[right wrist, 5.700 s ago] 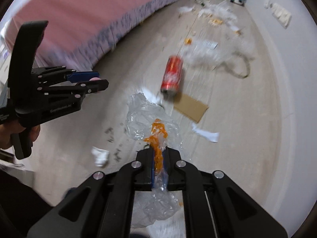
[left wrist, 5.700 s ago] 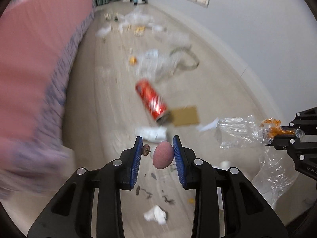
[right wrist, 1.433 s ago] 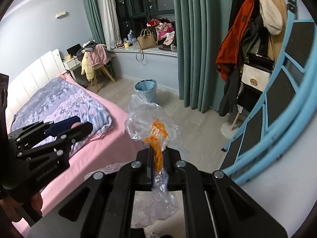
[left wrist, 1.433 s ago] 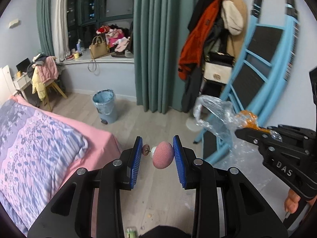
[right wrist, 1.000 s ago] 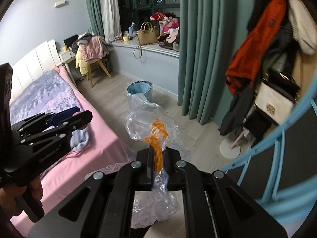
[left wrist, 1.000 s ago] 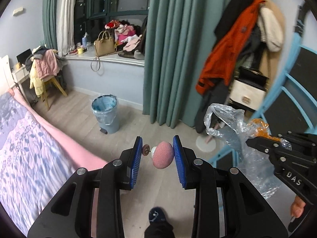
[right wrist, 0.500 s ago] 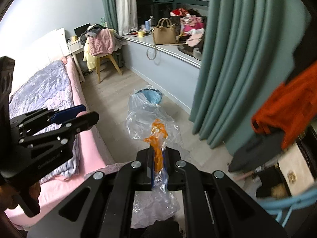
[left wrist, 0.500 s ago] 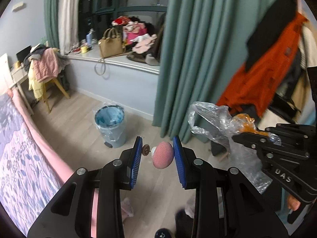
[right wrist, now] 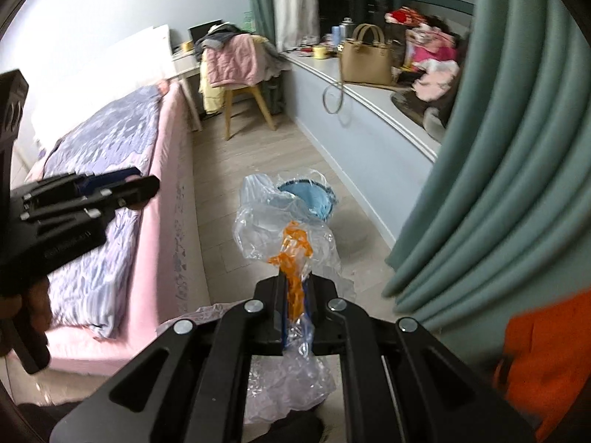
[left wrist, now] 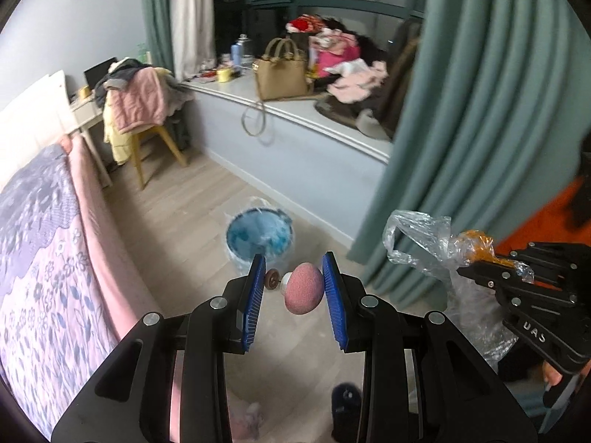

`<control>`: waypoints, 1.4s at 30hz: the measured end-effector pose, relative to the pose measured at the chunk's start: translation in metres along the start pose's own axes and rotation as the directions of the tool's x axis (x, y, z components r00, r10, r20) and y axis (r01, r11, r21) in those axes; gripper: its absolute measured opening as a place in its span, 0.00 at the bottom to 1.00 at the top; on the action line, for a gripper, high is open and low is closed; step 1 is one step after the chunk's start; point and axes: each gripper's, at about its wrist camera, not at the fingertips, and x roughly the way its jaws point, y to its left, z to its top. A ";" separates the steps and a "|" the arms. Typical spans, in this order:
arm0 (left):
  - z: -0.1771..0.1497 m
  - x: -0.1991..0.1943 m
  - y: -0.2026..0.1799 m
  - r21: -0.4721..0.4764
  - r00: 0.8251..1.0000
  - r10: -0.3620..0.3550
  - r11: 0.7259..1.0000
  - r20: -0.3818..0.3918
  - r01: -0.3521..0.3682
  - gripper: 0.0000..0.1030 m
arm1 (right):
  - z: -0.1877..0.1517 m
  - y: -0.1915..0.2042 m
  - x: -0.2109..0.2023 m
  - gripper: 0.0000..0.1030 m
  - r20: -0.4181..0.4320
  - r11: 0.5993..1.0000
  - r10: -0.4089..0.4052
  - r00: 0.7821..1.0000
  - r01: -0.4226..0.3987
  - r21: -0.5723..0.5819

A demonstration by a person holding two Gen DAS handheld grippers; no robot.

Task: Collect trash
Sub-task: 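Lower both held items over the opening of the blue bin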

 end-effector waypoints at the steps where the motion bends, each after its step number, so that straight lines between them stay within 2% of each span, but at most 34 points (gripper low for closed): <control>1: 0.009 0.009 0.000 -0.010 1.000 0.016 1.000 -0.003 -0.016 0.29 | 0.009 -0.008 0.009 0.07 -0.007 1.000 0.006 1.000 -0.006 -0.011; 8: 0.053 0.077 0.012 -0.052 0.997 0.052 0.997 -0.058 -0.055 0.29 | 0.077 -0.036 0.073 0.07 -0.030 0.997 0.060 0.998 -0.061 -0.046; 15: 0.092 0.173 0.059 -0.058 0.994 0.073 0.995 -0.076 -0.078 0.29 | 0.141 -0.039 0.160 0.07 -0.076 0.993 0.079 0.994 -0.085 -0.084; 16: 0.099 0.198 0.071 -0.052 0.993 0.077 0.995 -0.089 -0.082 0.29 | 0.151 -0.039 0.182 0.07 -0.106 0.993 0.082 0.991 -0.090 -0.077; 18: 0.108 0.224 0.085 -0.048 0.991 0.081 0.995 -0.109 -0.087 0.29 | 0.165 -0.038 0.209 0.07 -0.142 0.992 0.087 0.986 -0.099 -0.080; 21: 0.128 0.258 0.106 -0.024 0.990 0.060 0.998 -0.125 -0.064 0.29 | 0.189 -0.029 0.243 0.07 -0.168 0.986 0.069 0.983 -0.093 -0.141; 25: 0.146 0.309 0.121 0.034 0.984 0.028 0.999 -0.174 -0.022 0.29 | 0.213 -0.031 0.291 0.07 -0.212 0.986 0.072 0.975 -0.102 -0.135; 28: 0.153 0.344 0.128 0.036 0.976 0.017 0.999 -0.216 -0.010 0.29 | 0.221 -0.036 0.329 0.07 -0.247 0.985 0.078 0.966 -0.113 -0.130; 33: 0.151 0.409 0.142 -0.008 0.955 0.034 0.999 -0.296 -0.038 0.29 | 0.222 -0.046 0.399 0.07 -0.312 0.985 0.095 0.945 -0.134 -0.105; 38: 0.132 0.482 0.157 -0.081 0.925 0.065 0.991 -0.374 -0.102 0.29 | 0.207 -0.062 0.475 0.07 -0.388 0.981 0.110 0.915 -0.164 -0.108; 42: 0.111 0.536 0.160 -0.109 0.907 0.061 0.987 -0.417 -0.117 0.29 | 0.190 -0.073 0.526 0.07 -0.430 0.975 0.124 0.894 -0.190 -0.114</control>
